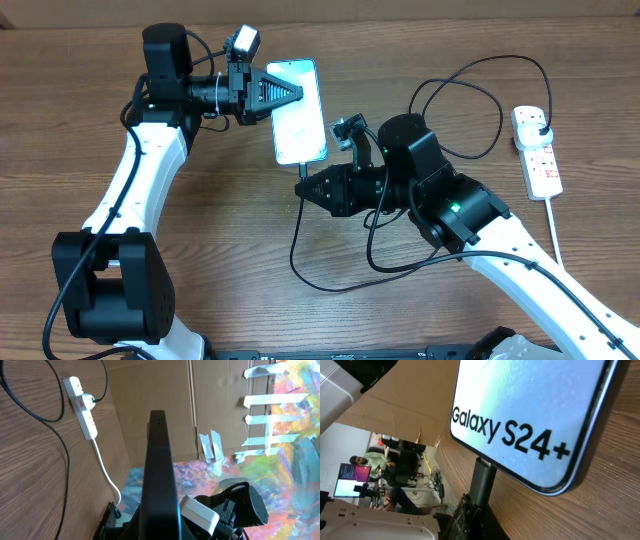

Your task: Plug charger to phone and switch on socket

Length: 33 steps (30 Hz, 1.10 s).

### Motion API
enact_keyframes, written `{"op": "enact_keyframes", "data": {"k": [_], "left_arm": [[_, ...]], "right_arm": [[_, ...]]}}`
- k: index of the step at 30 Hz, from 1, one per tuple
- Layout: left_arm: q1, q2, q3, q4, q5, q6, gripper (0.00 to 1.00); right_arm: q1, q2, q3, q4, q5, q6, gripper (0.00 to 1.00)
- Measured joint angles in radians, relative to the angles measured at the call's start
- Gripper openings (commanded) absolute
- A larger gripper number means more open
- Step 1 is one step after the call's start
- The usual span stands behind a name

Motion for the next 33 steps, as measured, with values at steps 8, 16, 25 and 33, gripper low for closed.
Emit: {"op": "enact_keyframes", "data": {"k": [8,16,25,33], "left_arm": [[0.0,0.0,0.0,0.0,-0.004,0.011,0.04],[0.0,0.0,0.0,-0.002,0.003,0.015,0.04],[0.012,0.0,0.0,-0.005,0.009,0.037,0.04],[0.051,0.0,0.0,-0.005,0.016,0.182,0.04]], "right_arm": [[-0.006,0.0,-0.002,0.001,-0.001,0.0,0.04],[-0.011,0.0,-0.002,0.01,0.01,-0.001,0.13],[-0.023,0.0,-0.002,-0.002,0.036,-0.002,0.33],[-0.029,0.0,-0.002,-0.038,0.054,-0.003,0.63]]}}
